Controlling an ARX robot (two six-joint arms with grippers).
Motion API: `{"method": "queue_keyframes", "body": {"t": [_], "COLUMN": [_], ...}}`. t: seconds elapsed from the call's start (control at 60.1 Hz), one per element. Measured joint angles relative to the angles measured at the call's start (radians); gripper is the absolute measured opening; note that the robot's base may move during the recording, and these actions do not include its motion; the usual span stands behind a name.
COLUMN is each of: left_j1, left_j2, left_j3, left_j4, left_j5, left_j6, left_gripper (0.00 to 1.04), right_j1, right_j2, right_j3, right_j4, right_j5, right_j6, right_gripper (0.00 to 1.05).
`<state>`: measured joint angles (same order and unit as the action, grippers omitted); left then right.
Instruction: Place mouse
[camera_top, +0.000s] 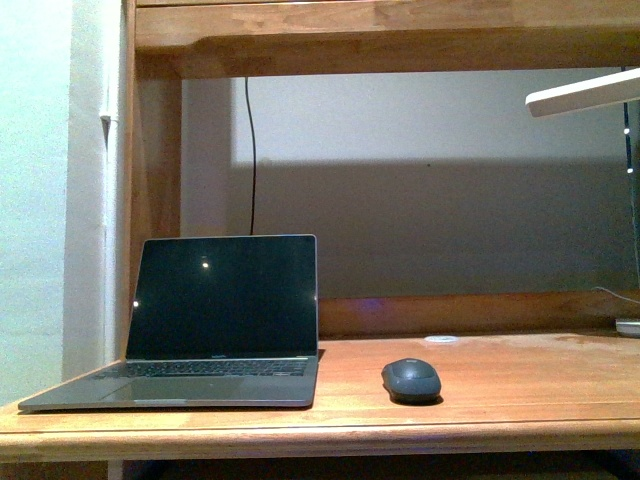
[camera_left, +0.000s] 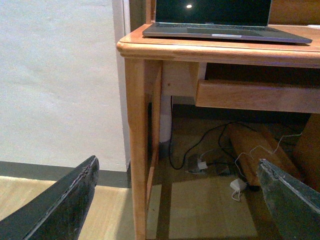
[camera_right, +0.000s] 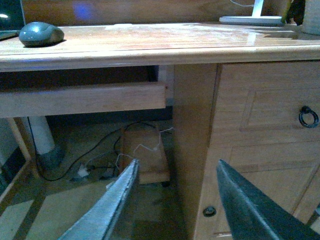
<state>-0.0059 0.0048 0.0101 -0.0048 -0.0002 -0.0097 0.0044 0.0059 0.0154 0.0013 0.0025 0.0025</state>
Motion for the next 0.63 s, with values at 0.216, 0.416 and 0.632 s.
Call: {"method": "queue_keyframes", "body": {"t": [0.216,0.416,0.632], "left_j1": [0.000,0.000,0.000], "left_j2": [0.000,0.000,0.000], "left_j3": [0.000,0.000,0.000], "left_j4": [0.000,0.000,0.000], "left_j5": [0.000,0.000,0.000], "left_j6": [0.000,0.000,0.000], "left_gripper": [0.97,0.97,0.97], "right_j1": [0.000,0.000,0.000], "right_j2": [0.000,0.000,0.000], "right_j3": [0.000,0.000,0.000], "right_j4": [0.000,0.000,0.000], "right_j5": [0.000,0.000,0.000], "right_j6": [0.000,0.000,0.000], "right_gripper": [0.86,0.97,0.97]}}
